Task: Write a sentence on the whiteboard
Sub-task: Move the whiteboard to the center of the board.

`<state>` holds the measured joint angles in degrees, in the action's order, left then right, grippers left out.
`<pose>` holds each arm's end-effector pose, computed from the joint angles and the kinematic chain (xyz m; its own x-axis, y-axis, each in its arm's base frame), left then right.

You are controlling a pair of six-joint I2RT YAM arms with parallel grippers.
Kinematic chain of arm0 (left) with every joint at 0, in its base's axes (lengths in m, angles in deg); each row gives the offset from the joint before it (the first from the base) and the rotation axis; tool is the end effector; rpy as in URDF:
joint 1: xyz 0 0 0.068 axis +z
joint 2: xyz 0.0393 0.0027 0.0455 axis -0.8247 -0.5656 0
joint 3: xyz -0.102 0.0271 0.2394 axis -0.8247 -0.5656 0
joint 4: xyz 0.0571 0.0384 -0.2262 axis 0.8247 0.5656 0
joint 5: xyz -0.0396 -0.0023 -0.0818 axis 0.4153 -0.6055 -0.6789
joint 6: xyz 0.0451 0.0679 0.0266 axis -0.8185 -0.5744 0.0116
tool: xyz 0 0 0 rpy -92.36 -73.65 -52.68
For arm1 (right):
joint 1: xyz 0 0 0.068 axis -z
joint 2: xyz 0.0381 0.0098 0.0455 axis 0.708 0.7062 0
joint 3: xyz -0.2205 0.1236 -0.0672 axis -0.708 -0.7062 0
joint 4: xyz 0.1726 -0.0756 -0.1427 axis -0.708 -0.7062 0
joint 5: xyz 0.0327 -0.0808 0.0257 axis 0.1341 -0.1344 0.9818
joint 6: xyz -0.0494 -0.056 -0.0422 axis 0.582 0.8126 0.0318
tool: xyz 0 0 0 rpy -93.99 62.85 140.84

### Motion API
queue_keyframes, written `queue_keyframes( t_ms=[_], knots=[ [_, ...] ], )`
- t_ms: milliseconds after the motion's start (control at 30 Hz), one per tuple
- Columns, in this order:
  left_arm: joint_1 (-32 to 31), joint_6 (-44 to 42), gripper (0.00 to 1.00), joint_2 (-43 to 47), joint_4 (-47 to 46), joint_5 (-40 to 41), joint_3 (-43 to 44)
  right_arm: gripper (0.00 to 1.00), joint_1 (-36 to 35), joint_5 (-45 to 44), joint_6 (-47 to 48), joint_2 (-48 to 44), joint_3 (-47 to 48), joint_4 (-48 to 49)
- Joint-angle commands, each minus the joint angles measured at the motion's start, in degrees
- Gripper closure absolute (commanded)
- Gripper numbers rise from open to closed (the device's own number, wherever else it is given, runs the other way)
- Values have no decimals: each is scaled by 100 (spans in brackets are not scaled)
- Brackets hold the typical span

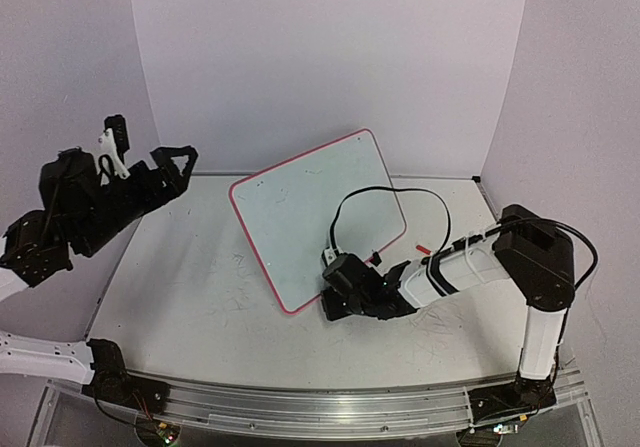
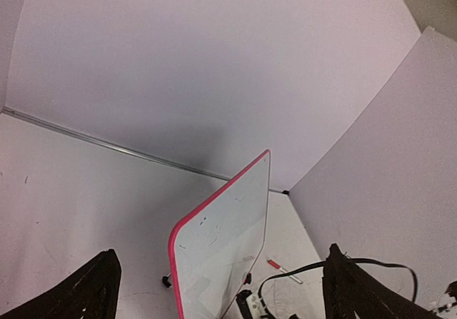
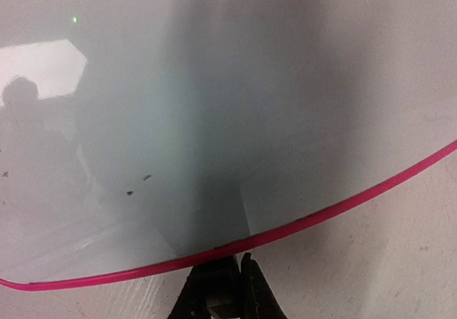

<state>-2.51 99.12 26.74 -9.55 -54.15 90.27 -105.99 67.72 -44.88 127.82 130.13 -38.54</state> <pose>0.1305 -0.1275 0.3799 -0.2758 -0.4584 -0.8448 0.2877 0.7993 -0.5276 0.2076 0.3393 0.1029 -0.6864 -0.2738 -0.6738 -0.5148 0.8373 0.1842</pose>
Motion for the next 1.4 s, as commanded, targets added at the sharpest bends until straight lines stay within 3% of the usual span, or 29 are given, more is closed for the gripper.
queue_keyframes(
  t_ms=[0, 167, 300, 567, 600, 733, 867, 1133, 1233, 1367],
  knots=[
    [19, -162, 0, 412, -1, -782, 19, 100, -559, -1084, -1982, -29, -111, -511],
    [14, -149, 0, 532, 174, -1104, -64, 100, -1281, -2162, -3305, 333, 720, -2010],
    [16, -110, 0, 411, 195, -1343, -69, 100, -1456, -2100, -3566, 451, 855, -2076],
    [16, 187, 0, 328, 241, -1619, -473, 99, -1590, -1864, -3215, 595, 923, -1897],
    [19, 265, 1, 340, 241, -1620, -575, 95, -1597, -1828, -3006, 547, 865, -1812],
    [17, 529, 1, 420, 248, -1557, -904, 53, -1636, -1764, -2406, 254, 723, -1609],
    [8, 590, 0, 383, 354, -1380, -1017, 21, -1686, -1675, -2106, -356, 345, -1609],
    [20, 627, 0, -140, 689, -1030, -964, 5, -1571, -1935, -1465, -2588, -905, -1850],
    [14, 687, 0, -496, 686, -986, -982, 2, -831, -2003, -796, -3531, -1375, -1887],
    [14, 815, 1, -949, 671, -909, -974, 2, 769, -1596, 834, -4468, -1750, -1264]
  ],
)
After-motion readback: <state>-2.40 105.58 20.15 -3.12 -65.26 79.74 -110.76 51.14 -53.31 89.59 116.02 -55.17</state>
